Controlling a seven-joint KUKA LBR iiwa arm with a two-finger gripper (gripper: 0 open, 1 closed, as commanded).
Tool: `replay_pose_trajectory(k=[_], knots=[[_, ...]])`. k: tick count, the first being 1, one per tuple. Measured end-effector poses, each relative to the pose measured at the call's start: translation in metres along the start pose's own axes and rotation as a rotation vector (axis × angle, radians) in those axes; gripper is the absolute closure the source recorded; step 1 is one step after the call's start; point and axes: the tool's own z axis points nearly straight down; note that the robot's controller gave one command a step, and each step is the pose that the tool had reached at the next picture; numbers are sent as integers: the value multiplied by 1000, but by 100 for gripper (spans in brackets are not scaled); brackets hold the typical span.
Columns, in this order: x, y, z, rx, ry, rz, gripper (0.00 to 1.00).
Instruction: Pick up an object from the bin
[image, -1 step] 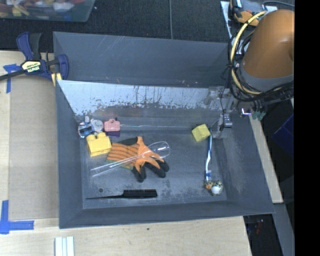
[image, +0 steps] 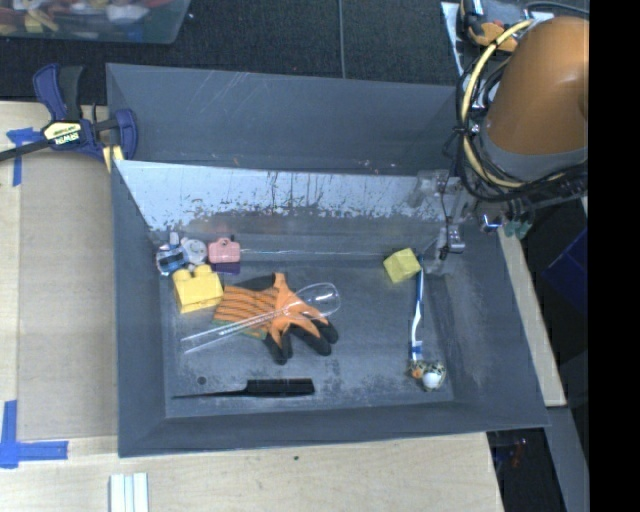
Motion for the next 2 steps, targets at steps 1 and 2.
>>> replay_pose_trajectory(k=[1,2], knots=[[3,29,69,0,-2,-144,0],[6,117,81,2,-5,-195,0]])
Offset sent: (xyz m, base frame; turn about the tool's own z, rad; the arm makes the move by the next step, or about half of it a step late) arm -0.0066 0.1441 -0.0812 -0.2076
